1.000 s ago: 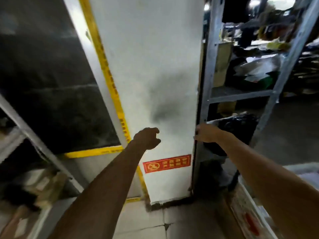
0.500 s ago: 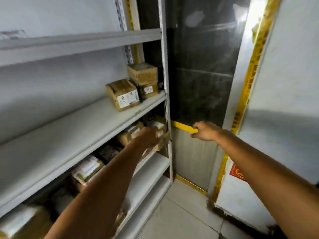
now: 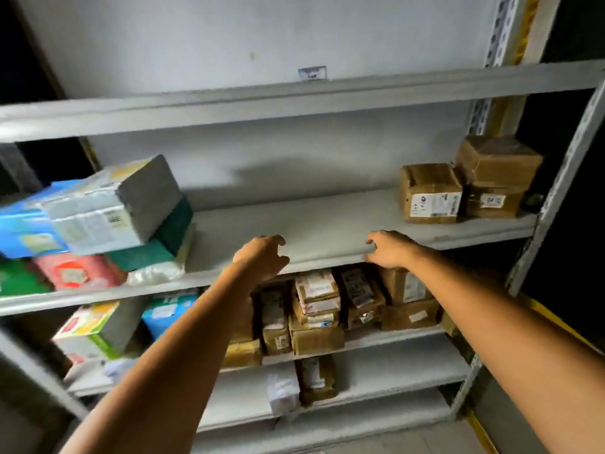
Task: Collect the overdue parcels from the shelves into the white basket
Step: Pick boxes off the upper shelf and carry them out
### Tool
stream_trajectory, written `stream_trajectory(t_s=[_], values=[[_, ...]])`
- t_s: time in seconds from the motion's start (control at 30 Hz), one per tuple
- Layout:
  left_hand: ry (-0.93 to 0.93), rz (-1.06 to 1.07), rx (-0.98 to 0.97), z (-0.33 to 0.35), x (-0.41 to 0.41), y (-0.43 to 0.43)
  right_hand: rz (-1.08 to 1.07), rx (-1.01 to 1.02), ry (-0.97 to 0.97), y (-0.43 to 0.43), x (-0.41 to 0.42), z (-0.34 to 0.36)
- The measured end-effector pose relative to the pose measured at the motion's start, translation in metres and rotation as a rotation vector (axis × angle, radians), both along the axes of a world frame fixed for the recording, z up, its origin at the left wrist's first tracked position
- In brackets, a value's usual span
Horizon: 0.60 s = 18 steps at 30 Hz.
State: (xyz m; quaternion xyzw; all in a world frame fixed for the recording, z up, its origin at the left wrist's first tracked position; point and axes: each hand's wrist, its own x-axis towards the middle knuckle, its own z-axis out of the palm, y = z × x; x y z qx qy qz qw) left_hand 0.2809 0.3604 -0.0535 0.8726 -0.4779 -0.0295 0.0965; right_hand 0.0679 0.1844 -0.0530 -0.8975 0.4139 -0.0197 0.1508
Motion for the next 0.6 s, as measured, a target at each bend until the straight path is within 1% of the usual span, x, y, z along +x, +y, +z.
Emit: stream_trajectory(t_s=[0.13,0.27,0.43,0.53,0.6], values=[[-0.024,0.208,0.014,-0.002,0.032,0.069,0.188,0.008,0.022,0.026,0.068,0.003],[-0.064,0.325,0.017,0.001,0.058,0.13,0.355,-0.019,0.002,0.069,0.128,0.01],[-0.086,0.396,-0.072,0.019,0.091,0.189,0.458,-0.035,-0.044,0.112,0.189,0.022],[-0.093,0.44,-0.134,0.035,0.116,0.228,0.483,-0.029,-0.124,0.138,0.226,0.038],[-0.064,0.491,-0.215,0.044,0.134,0.255,0.487,-0.018,-0.196,0.157,0.253,0.048]])
